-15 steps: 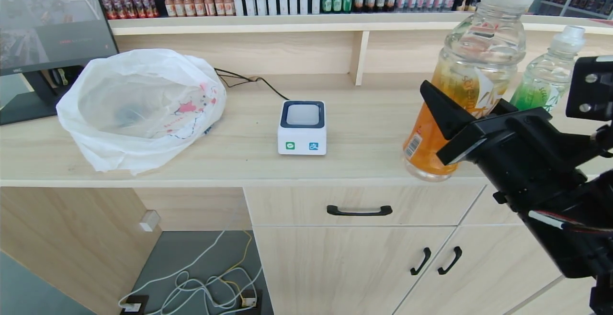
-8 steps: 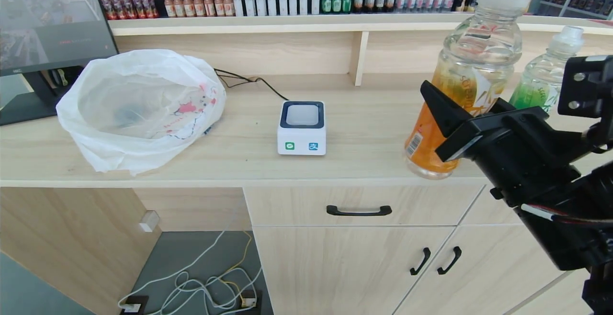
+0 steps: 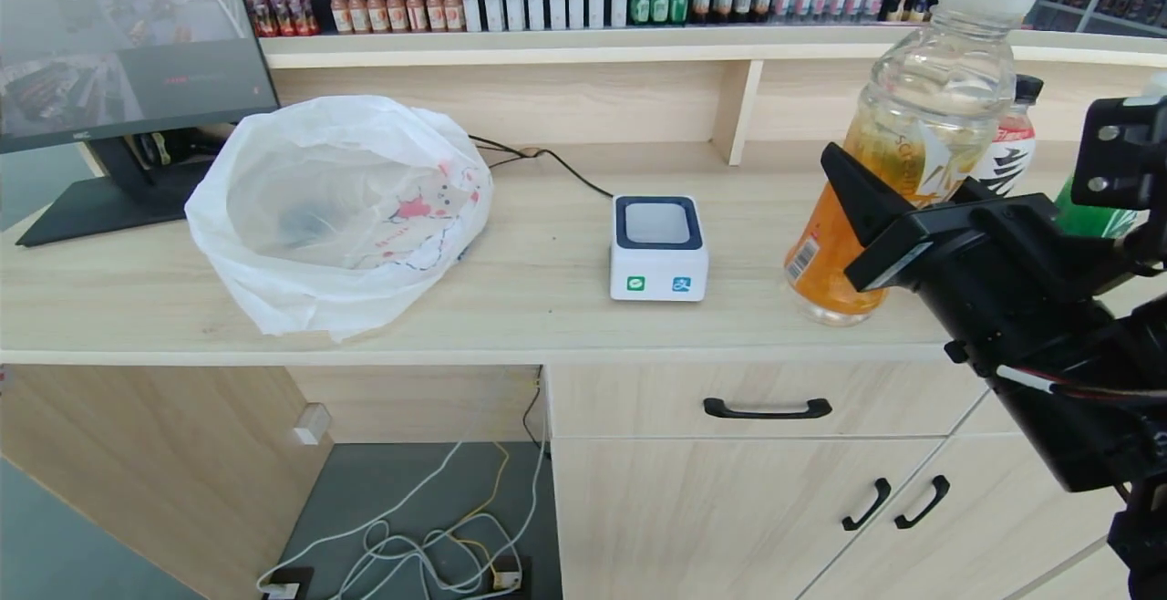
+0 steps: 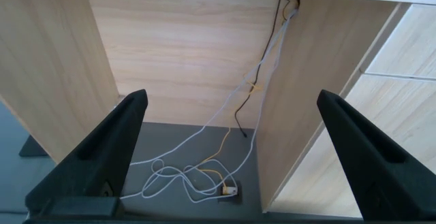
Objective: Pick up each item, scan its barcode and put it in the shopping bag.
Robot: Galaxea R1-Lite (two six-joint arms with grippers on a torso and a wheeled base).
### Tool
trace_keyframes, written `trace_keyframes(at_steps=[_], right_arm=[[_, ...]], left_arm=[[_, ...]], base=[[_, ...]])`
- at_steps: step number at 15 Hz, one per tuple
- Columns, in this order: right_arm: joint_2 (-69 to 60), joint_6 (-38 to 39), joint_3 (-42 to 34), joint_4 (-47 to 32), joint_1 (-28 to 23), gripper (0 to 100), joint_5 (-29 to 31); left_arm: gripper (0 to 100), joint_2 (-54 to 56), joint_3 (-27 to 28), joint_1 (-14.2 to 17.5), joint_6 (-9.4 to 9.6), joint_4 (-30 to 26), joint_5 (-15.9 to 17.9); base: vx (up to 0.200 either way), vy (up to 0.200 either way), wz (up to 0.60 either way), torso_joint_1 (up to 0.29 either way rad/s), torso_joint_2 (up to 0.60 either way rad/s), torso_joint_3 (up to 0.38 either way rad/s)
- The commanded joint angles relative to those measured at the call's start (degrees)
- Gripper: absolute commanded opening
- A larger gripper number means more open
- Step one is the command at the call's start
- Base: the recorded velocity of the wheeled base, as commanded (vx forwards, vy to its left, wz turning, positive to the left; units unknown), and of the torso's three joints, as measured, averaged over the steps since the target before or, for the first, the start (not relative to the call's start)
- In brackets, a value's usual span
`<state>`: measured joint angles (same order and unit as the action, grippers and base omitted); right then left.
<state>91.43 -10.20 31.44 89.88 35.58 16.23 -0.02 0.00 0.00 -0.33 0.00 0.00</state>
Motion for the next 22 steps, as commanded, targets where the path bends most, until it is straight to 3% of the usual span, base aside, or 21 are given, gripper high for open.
trace_keyframes(at_steps=[1, 3, 7, 13, 16, 22], right_arm=[[-0.37, 0.01, -0.15, 0.12, 0.01, 0, 0.03], [-0.73, -0.08, -0.24, 0.12, 0.01, 0, 0.03], [-1.08, -0.96, -0.5, 0.12, 0.01, 0, -0.05], [-1.69, -8.78, -0.15, 0.12, -0.25, 0, -0.58], [-1.69, -14.93, 5.65, 0.12, -0.08, 0, -4.1], [-1.43, -21.88, 17.95, -13.33, -0.52, 0, -12.89]], left_arm=[[100, 0.02, 0.0, 0.0, -0.02, 0.0, 0.0], [100, 0.02, 0.0, 0.0, 0.07, 0.0, 0.0], [100, 0.02, 0.0, -0.09, 0.07, 0.0, 0.0], [100, 0.02, 0.0, -0.09, 0.15, 0.0, 0.0], [100, 0.02, 0.0, -0.09, 0.24, 0.0, 0.0], [100, 0.02, 0.0, -0.09, 0.24, 0.0, 0.0]], base=[[0.0, 0.2, 0.0, 0.007, 0.0, 0.002], [0.0, 0.2, 0.0, 0.005, 0.0, 0.002], [0.0, 0.0, 0.0, 0.0, 0.0, 0.0], [0.0, 0.0, 0.0, 0.0, 0.0, 0.0], [0.0, 0.0, 0.0, 0.0, 0.0, 0.0], [0.0, 0.0, 0.0, 0.0, 0.0, 0.0]])
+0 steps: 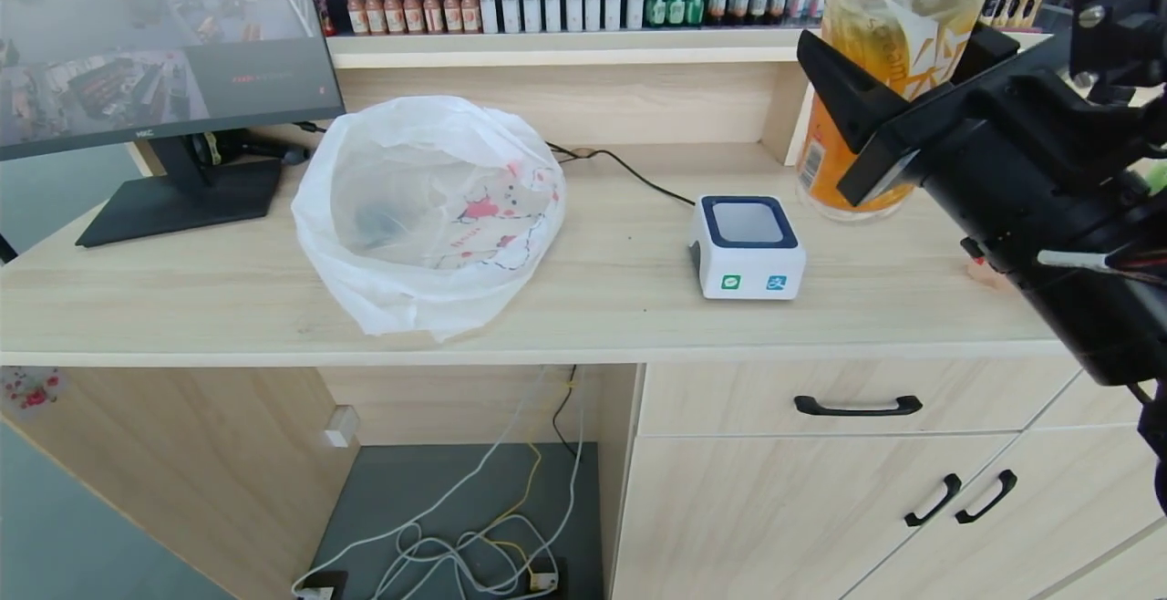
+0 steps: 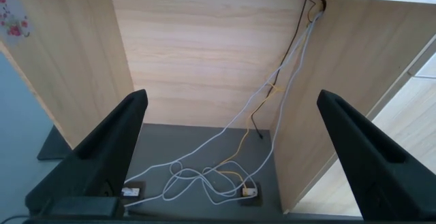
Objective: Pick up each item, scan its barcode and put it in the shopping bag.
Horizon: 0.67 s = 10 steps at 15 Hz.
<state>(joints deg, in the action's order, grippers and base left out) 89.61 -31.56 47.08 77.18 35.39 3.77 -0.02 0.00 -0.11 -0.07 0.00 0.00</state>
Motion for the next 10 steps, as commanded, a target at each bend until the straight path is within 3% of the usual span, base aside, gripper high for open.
trace_keyframes(at_steps=[1, 6, 10], right_arm=[[1.35, -1.66, 2.84, -0.98, -1.2, 0, -3.06], [4.43, -11.07, 5.13, -3.0, -2.08, 0, -11.94], [8.3, -16.6, 15.06, -8.36, -9.73, 0, -28.64]], left_arm=[[100, 0.02, 0.0, 0.11, -0.01, 0.0, 0.0], [100, 0.02, 0.0, 0.02, 0.07, 0.0, 0.09], [100, 0.02, 0.0, 0.02, 0.07, 0.0, 0.0]], base=[[0.0, 0.0, 0.0, 0.0, 0.0, 0.0], [0.0, 0.0, 0.0, 0.0, 0.0, 0.0], [0.0, 0.0, 0.0, 0.0, 0.0, 0.0]])
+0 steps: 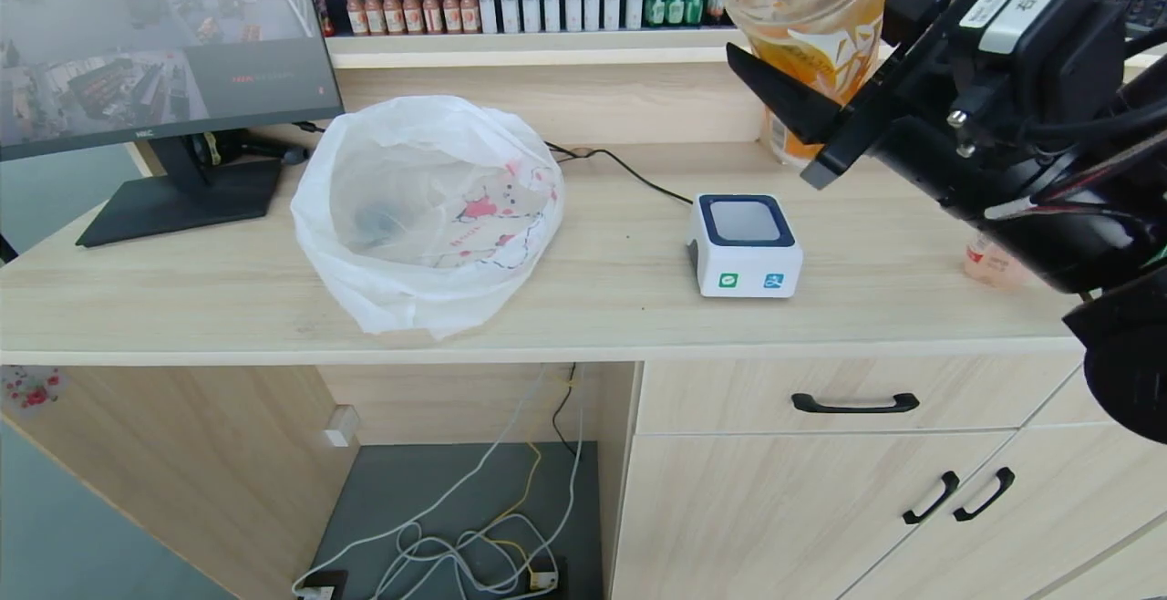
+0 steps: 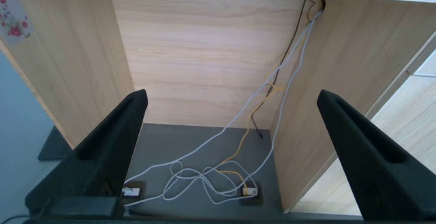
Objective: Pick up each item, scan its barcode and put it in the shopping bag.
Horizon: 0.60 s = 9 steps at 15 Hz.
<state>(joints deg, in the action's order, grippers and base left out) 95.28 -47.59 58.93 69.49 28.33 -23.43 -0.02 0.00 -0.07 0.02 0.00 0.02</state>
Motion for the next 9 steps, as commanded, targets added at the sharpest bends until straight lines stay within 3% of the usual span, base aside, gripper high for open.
trace_keyframes(at_steps=[1, 4, 9], right_arm=[[3.86, -0.57, 5.49, -0.84, -4.78, 0, -3.99], [8.08, -0.66, 14.37, -5.41, -7.76, 0, -7.16], [13.88, -3.3, 14.72, -0.67, -10.66, 0, -13.4]], left_arm=[[100, 0.02, 0.0, -0.01, 0.06, 0.0, -0.02], [100, 0.02, 0.0, -0.01, 0.15, 0.0, 0.06], [100, 0.02, 0.0, -0.01, 1.38, -0.09, 0.06]], base=[[0.0, 0.0, 0.0, 0.0, 0.0, 0.0], [0.0, 0.0, 0.0, 0.0, 0.0, 0.0], [0.0, 0.0, 0.0, 0.0, 0.0, 0.0]])
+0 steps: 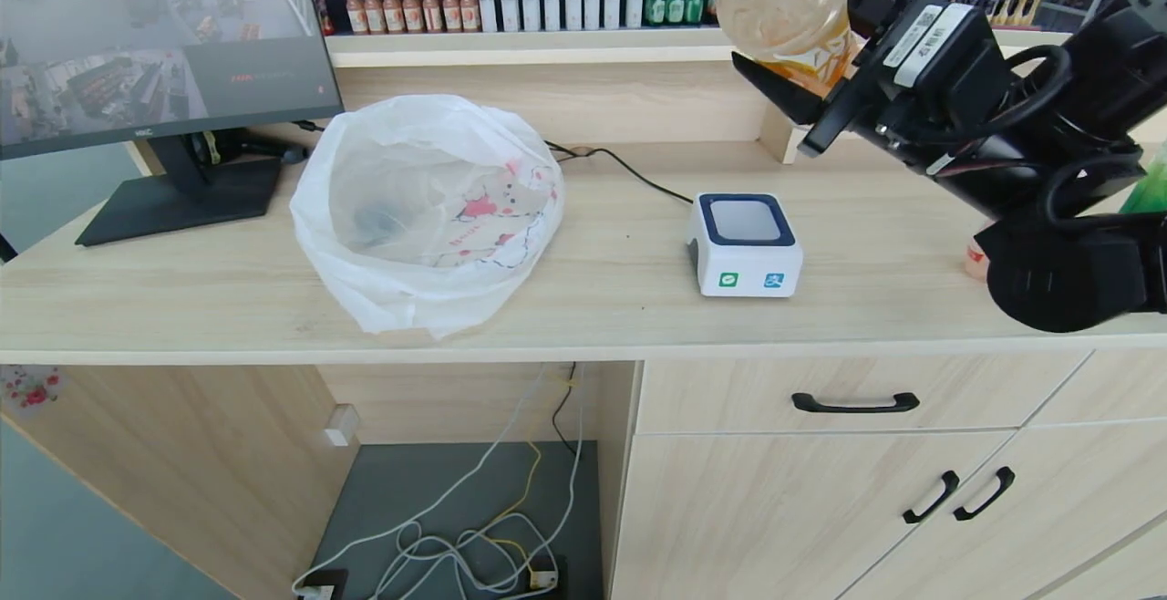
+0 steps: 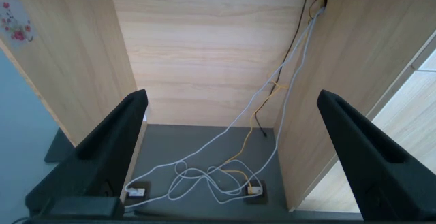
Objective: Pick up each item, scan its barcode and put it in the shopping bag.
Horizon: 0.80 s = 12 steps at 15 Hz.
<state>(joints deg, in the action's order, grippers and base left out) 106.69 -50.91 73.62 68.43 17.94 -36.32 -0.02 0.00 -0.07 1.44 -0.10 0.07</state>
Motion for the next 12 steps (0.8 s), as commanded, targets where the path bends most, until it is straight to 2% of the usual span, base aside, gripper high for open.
trace_keyframes(at_steps=[1, 7, 12], right_arm=[[3.52, 0.02, 0.03, 1.45, -0.28, 0, -2.27], [5.9, 0.37, -0.14, 4.26, -1.16, 0, -8.6], [7.48, -0.6, -1.37, 5.58, -0.81, 0, -9.65]], left_arm=[[100, 0.02, 0.0, -0.01, -0.03, 0.01, 0.01], [100, 0.02, 0.0, -0.01, -0.03, 0.01, 0.01], [100, 0.02, 0.0, -0.01, 0.06, 0.01, 0.01]], base=[[0.0, 0.0, 0.0, 0.0, 0.0, 0.0], [0.0, 0.0, 0.0, 0.0, 0.0, 0.0], [0.0, 0.0, 0.0, 0.0, 0.0, 0.0]])
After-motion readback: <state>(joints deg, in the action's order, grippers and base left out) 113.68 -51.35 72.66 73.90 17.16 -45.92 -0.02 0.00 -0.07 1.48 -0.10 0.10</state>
